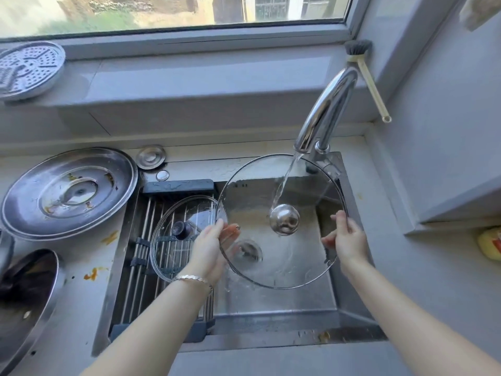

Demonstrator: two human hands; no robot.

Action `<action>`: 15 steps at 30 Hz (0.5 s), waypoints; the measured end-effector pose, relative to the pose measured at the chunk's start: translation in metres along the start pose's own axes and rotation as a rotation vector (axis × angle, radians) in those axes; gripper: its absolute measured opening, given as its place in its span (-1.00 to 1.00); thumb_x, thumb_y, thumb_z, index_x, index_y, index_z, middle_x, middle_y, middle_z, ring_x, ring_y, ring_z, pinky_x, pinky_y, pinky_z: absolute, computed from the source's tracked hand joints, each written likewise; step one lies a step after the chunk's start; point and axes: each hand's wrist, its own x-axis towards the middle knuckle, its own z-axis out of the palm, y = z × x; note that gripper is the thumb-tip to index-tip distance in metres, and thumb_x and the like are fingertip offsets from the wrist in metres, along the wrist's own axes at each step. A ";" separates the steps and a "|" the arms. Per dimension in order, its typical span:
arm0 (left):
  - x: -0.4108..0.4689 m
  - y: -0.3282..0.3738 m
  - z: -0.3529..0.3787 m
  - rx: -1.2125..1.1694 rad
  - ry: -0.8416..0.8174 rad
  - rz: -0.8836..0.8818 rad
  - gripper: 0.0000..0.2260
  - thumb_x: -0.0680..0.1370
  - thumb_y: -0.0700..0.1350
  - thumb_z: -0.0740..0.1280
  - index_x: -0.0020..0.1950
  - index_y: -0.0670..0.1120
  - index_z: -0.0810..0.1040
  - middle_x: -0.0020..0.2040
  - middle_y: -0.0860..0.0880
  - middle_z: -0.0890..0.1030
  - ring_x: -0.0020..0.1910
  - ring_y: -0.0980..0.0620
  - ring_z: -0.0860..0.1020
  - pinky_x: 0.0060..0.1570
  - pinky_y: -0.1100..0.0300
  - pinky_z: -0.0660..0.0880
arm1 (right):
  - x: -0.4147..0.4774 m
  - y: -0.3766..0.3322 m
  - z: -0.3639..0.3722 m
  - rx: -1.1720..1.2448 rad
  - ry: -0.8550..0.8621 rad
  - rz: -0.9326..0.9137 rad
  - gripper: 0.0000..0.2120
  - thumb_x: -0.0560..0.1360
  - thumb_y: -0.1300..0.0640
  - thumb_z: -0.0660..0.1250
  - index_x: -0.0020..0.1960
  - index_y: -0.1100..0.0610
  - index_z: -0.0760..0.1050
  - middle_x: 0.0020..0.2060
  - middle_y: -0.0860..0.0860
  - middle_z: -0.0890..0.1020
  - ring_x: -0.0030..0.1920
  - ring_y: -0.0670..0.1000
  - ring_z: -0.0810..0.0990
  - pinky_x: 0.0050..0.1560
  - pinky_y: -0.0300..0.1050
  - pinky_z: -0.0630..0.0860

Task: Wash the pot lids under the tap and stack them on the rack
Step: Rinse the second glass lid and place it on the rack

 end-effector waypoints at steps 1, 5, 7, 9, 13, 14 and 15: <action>-0.005 0.008 -0.001 0.074 -0.008 0.061 -0.80 0.61 -0.13 0.18 -0.21 -0.10 0.41 -0.25 -0.06 0.62 -0.22 0.01 0.62 -0.24 0.11 0.57 | -0.004 0.006 0.006 0.018 -0.025 0.067 -0.70 0.61 -0.02 0.11 0.05 0.17 0.49 -0.57 0.04 0.46 -0.57 -0.10 0.48 -0.51 -0.33 0.44; -0.028 0.034 0.003 0.281 -0.055 0.241 -0.87 0.58 -0.23 0.22 -0.17 -0.20 0.41 -0.27 -0.15 0.64 -0.36 0.01 0.67 -0.44 0.19 0.60 | -0.021 0.019 0.027 -0.037 -0.198 0.366 -0.66 0.62 -0.05 0.04 -0.05 0.17 0.45 -0.44 0.06 0.43 -0.49 -0.03 0.45 -0.50 -0.30 0.41; -0.037 0.040 0.009 0.340 -0.039 0.280 -0.87 0.57 -0.26 0.23 -0.17 -0.23 0.40 -0.25 -0.19 0.62 -0.39 0.01 0.66 -0.45 0.17 0.60 | -0.028 0.020 0.033 -0.218 -0.310 0.394 -0.68 0.62 0.02 0.05 -0.14 0.19 0.43 -0.39 0.07 0.48 -0.44 -0.01 0.48 -0.42 -0.27 0.38; -0.043 0.044 0.017 0.355 0.008 0.268 -0.89 0.56 -0.30 0.25 -0.17 -0.24 0.40 -0.25 -0.22 0.59 -0.43 0.03 0.65 -0.49 0.18 0.59 | -0.035 0.014 0.035 -0.527 -0.405 0.245 -0.77 0.58 0.08 0.12 0.04 0.20 0.46 -0.13 0.12 0.54 -0.15 0.07 0.55 -0.15 -0.16 0.39; -0.048 0.036 0.033 0.374 0.050 0.122 -0.92 0.51 -0.39 0.26 -0.07 -0.25 0.39 -0.18 -0.30 0.56 -0.34 -0.07 0.62 -0.49 0.17 0.59 | -0.068 -0.034 0.025 -0.525 -0.529 -0.135 -0.53 0.60 -0.06 0.08 0.43 0.15 0.26 0.36 0.05 0.40 0.30 -0.06 0.36 0.20 -0.23 0.25; -0.048 0.031 0.036 0.381 0.044 0.101 -0.88 0.50 -0.40 0.26 -0.13 -0.22 0.37 -0.15 -0.33 0.55 -0.31 -0.10 0.61 -0.47 0.15 0.59 | -0.079 -0.048 0.021 -0.474 -0.651 -0.172 -0.48 0.58 -0.13 0.08 0.45 0.10 0.21 0.36 -0.01 0.39 0.26 -0.14 0.35 0.18 -0.26 0.23; -0.048 0.026 0.039 0.392 0.040 0.094 -0.82 0.49 -0.42 0.27 -0.19 -0.19 0.34 -0.13 -0.34 0.54 -0.28 -0.12 0.61 -0.43 0.12 0.60 | -0.090 -0.060 0.017 -0.523 -0.789 -0.208 -0.41 0.53 -0.20 0.11 0.48 0.02 0.14 0.34 -0.07 0.38 0.26 -0.17 0.34 0.18 -0.27 0.24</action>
